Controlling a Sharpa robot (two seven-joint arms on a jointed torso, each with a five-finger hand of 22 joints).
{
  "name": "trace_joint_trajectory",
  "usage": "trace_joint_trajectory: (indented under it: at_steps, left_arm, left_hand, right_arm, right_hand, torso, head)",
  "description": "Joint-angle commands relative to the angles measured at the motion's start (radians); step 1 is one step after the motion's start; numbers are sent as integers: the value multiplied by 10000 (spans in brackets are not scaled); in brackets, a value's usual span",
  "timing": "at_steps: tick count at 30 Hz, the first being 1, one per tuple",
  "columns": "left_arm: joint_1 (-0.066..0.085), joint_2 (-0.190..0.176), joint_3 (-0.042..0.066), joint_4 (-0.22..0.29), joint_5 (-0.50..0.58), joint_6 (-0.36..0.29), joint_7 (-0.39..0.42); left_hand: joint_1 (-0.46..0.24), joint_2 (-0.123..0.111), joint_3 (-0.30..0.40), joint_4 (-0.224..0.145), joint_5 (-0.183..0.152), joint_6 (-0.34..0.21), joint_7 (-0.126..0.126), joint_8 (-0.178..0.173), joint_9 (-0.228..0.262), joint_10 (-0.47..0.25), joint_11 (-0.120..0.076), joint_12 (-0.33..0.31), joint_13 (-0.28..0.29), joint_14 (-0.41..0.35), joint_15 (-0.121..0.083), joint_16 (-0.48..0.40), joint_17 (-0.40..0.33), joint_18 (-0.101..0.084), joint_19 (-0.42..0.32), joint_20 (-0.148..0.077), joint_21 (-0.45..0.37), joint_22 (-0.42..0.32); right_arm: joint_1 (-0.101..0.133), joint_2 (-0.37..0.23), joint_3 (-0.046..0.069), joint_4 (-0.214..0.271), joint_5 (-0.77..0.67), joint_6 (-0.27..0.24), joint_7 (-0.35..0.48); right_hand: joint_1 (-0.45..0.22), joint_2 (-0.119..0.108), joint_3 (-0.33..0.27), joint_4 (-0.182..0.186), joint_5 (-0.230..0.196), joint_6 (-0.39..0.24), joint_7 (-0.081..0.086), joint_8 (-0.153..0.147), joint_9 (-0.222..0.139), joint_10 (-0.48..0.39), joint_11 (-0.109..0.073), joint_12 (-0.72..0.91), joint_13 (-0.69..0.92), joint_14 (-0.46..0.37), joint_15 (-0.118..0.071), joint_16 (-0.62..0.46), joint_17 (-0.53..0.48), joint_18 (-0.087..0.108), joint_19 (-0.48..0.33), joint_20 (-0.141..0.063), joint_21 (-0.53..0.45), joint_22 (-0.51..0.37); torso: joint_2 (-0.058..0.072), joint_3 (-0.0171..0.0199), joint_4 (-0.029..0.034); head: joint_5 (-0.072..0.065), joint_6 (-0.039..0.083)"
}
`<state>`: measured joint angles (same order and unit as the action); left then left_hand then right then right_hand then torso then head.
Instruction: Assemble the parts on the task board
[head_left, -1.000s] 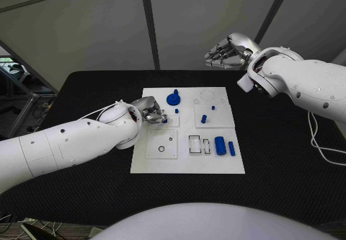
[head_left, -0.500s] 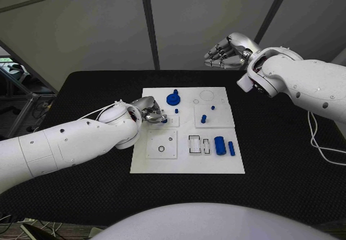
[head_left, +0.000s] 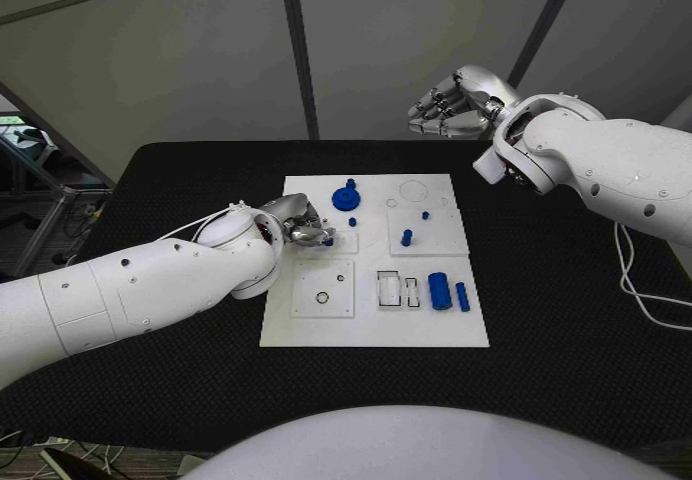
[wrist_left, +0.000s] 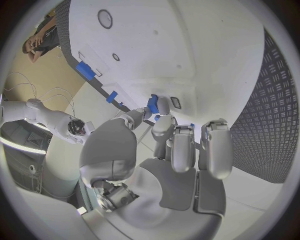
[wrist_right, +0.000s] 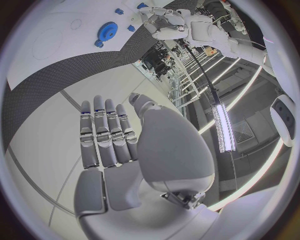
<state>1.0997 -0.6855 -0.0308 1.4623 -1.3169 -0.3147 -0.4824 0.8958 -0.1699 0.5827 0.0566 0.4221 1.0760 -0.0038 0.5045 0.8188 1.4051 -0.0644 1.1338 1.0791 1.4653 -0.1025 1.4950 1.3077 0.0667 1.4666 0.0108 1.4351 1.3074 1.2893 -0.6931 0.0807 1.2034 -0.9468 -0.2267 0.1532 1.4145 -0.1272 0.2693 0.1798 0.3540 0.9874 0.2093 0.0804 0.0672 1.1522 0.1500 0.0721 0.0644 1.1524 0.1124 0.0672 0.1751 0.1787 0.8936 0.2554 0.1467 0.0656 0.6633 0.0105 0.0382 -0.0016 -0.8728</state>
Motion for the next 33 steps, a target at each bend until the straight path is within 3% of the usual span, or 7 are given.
trace_joint_trajectory:
  at_steps: [1,21,33]
  left_arm:
    - [-14,9,-18,-6,65,78,25]
    - [-12,18,-5,-12,135,-257,90]
    - [-14,69,80,-19,233,-559,193]
  left_hand:
    - [-169,33,-241,143,-15,59,22,-51,-9,32,5,44,28,851,-66,67,1946,-324,307,-58,44,1725]
    - [-473,162,-1075,645,7,146,12,-81,14,54,-2,121,117,851,-77,68,1948,-339,347,-68,94,1788]
    - [-701,153,-2545,1331,-16,207,-2,-78,92,54,-12,144,161,851,-92,71,1952,-346,367,-85,107,1833]
  right_arm:
    - [20,7,5,-9,-6,30,81]
    - [19,24,5,-38,-6,53,74]
    - [18,37,5,-57,-6,78,75]
  right_hand:
    - [-103,-19,27,-13,50,56,36,-56,14,-15,-3,27,6,-76,8,13,-9,66,67,-9,-42,6]
    - [-103,-19,27,-13,50,56,36,-56,14,-15,-3,27,6,-76,8,13,-9,66,67,-9,-42,6]
    - [-103,-19,27,-13,50,56,36,-56,14,-15,-3,27,6,-76,8,13,-9,66,67,-9,-42,6]
  torso:
    - [7,-1,-3]
    - [4,1,2]
    - [7,-2,0]
  head:
    - [2,2]
    - [-2,2]
    - [-17,2]
